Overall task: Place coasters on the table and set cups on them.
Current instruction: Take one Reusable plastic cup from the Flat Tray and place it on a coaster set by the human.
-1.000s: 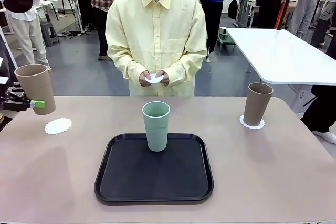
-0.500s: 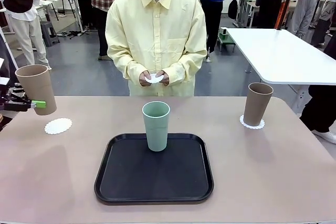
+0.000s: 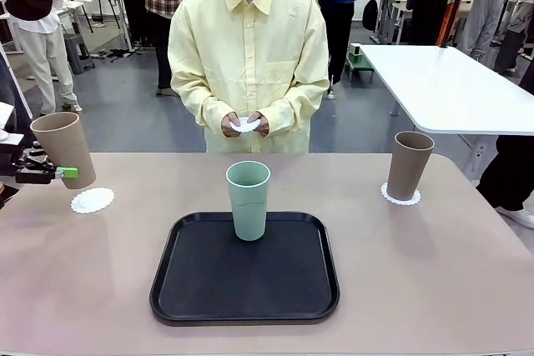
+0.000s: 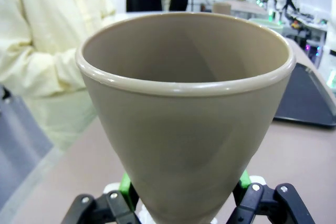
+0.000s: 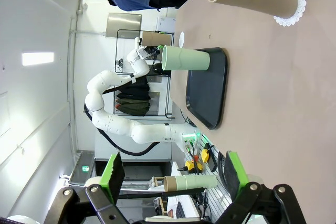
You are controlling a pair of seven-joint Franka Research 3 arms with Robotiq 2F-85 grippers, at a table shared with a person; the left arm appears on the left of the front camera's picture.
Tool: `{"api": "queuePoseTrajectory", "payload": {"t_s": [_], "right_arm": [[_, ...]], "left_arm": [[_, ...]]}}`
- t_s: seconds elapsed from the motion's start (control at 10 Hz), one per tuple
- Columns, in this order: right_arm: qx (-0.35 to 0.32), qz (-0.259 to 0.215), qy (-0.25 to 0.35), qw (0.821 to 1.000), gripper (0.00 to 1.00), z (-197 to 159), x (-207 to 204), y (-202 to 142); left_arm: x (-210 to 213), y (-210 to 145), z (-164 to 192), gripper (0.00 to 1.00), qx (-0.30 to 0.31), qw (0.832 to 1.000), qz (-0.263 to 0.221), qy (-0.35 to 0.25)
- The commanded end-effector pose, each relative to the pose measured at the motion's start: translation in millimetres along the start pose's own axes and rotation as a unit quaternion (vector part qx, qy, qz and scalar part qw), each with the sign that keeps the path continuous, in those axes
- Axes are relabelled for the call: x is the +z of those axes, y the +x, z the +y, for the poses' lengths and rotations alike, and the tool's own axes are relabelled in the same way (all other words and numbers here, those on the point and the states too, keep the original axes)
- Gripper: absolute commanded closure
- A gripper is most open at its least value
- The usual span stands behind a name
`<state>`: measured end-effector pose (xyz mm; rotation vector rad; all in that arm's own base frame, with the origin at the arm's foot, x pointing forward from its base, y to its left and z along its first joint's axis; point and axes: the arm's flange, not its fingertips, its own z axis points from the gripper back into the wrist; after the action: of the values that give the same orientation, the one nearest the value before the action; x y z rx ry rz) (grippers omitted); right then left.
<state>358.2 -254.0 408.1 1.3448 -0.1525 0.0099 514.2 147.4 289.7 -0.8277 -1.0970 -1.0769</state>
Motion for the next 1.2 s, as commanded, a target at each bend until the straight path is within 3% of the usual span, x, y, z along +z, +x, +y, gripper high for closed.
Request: {"api": "queuePoseTrajectory", "payload": {"t_s": [0.0,1.1], "right_arm": [[-0.001,0.003,-0.001,1.000,0.00,-0.2,-0.2,-0.6],[-0.001,0.003,-0.001,1.000,0.00,-0.2,-0.2,-0.6]], "left_arm": [[0.3,-11.3,11.1,0.18,0.001,1.000,-0.009,-0.004],[-25.5,-43.8,8.5,0.18,-0.030,0.999,0.000,-0.036]]}}
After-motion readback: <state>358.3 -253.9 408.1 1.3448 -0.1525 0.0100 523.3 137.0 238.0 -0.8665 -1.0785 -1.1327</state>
